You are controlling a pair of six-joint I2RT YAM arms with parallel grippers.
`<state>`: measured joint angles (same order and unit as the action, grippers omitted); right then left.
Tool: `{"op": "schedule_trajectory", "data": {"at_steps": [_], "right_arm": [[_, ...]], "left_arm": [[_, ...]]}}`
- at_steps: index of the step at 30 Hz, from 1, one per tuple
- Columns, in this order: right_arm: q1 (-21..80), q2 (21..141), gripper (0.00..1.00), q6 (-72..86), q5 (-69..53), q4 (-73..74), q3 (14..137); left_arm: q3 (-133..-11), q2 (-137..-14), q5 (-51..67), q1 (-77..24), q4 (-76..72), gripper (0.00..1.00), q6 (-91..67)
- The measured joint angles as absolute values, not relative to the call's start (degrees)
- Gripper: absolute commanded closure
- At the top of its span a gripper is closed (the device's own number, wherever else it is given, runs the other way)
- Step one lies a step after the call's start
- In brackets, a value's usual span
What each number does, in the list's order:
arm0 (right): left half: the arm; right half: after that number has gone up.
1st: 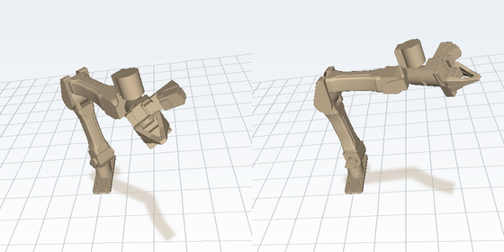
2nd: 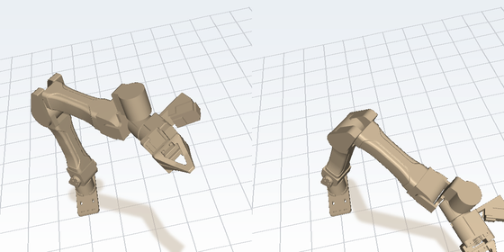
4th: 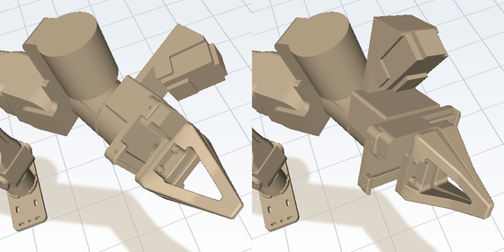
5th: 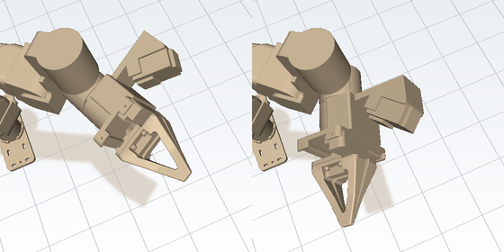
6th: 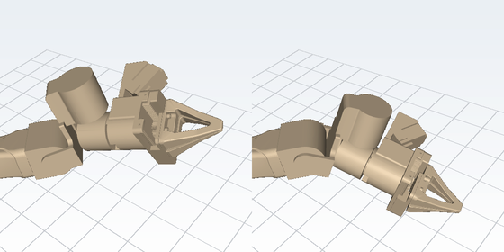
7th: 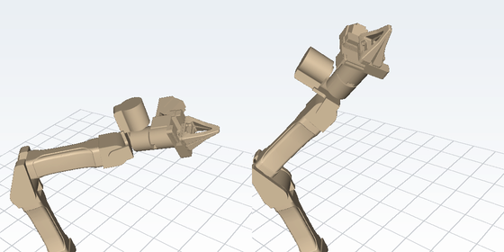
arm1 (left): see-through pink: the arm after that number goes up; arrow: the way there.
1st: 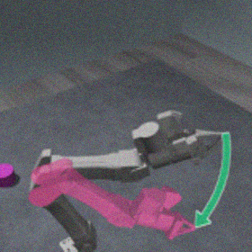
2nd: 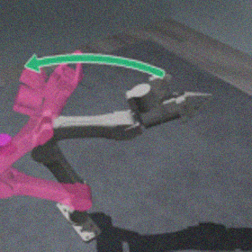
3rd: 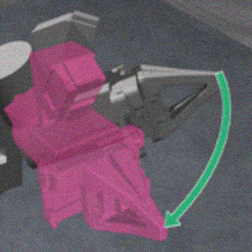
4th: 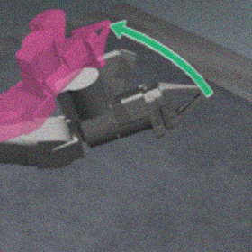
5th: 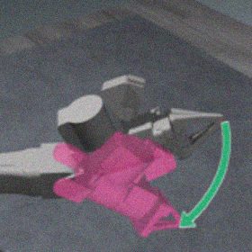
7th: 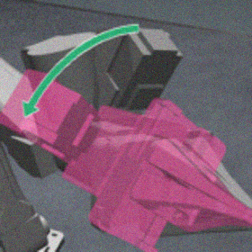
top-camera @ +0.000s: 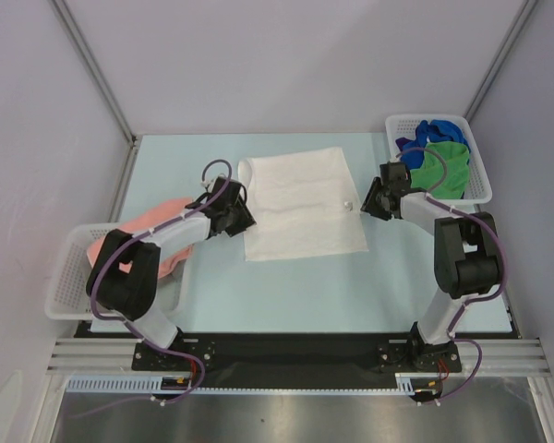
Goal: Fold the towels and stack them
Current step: Fold the towel
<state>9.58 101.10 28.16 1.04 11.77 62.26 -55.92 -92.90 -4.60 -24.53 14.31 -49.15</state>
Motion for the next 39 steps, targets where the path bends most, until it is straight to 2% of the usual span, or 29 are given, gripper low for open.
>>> {"op": "schedule_trajectory", "data": {"at_steps": [9, 39], "right_arm": [[9.58, 102.02, 0.59, 27.94, 1.13, 11.66, 62.28], [9.65, 103.0, 0.5, 26.89, 1.06, 10.17, 62.39]], "left_arm": [[-55.83, -97.38, -4.84, -24.64, 14.28, 0.67, -50.15], [-62.89, -103.09, -8.93, -24.69, 17.32, 0.67, -48.49]]}}
